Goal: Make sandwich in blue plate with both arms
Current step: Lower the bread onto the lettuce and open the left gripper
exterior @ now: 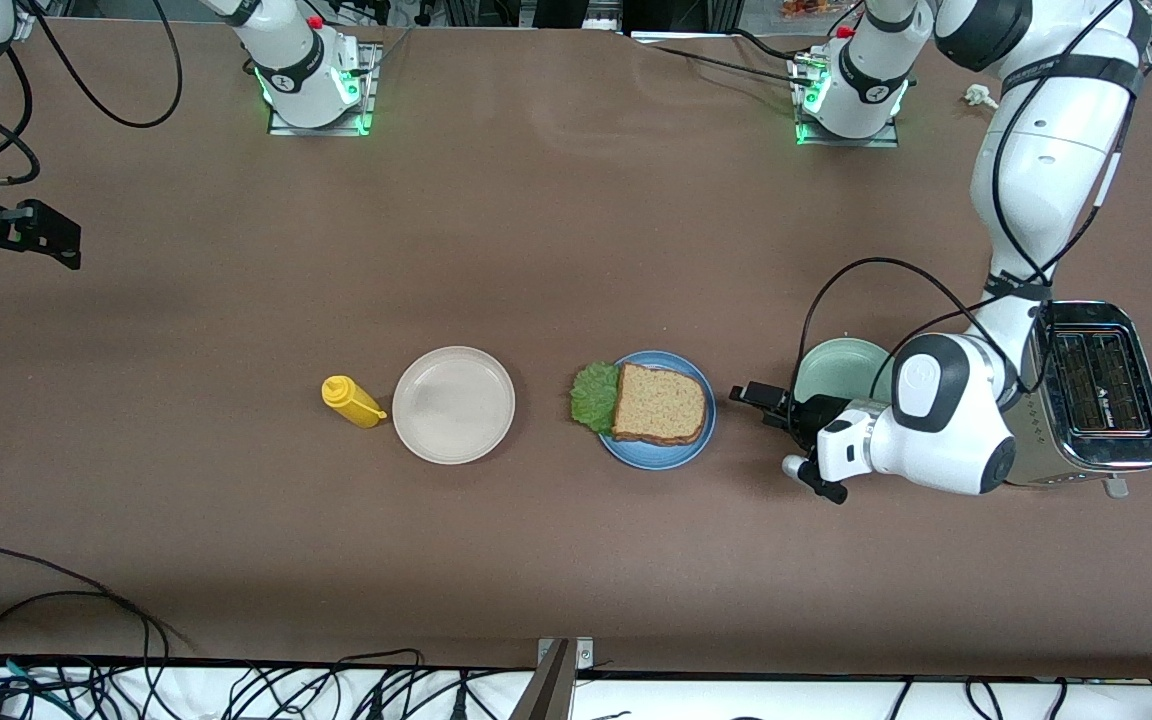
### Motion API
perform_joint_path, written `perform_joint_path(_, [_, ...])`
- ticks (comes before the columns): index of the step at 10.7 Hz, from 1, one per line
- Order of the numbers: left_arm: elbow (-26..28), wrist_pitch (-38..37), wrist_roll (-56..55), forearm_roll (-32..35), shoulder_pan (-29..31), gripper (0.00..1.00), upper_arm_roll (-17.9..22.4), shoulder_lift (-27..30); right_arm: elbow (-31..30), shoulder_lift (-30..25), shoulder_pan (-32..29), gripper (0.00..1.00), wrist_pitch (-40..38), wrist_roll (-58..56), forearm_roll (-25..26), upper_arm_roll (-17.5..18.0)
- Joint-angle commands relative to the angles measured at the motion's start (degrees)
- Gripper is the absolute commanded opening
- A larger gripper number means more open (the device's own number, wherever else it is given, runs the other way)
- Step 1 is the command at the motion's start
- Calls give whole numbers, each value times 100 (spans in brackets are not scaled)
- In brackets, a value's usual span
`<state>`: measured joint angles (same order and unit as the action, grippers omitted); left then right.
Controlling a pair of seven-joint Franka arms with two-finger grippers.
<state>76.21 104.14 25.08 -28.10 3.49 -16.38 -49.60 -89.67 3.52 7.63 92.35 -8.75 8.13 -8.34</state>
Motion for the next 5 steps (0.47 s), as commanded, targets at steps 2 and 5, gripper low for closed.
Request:
perform_joint_path(2, [52,-219,-1133,874,-85,100,-5,661,99,0,10,100,-16,119,-5,8])
perform_joint_path(5, [60,-394,-1268,1219,-7,100,12,1171,205,-9,19,100,-33,110,4,26])
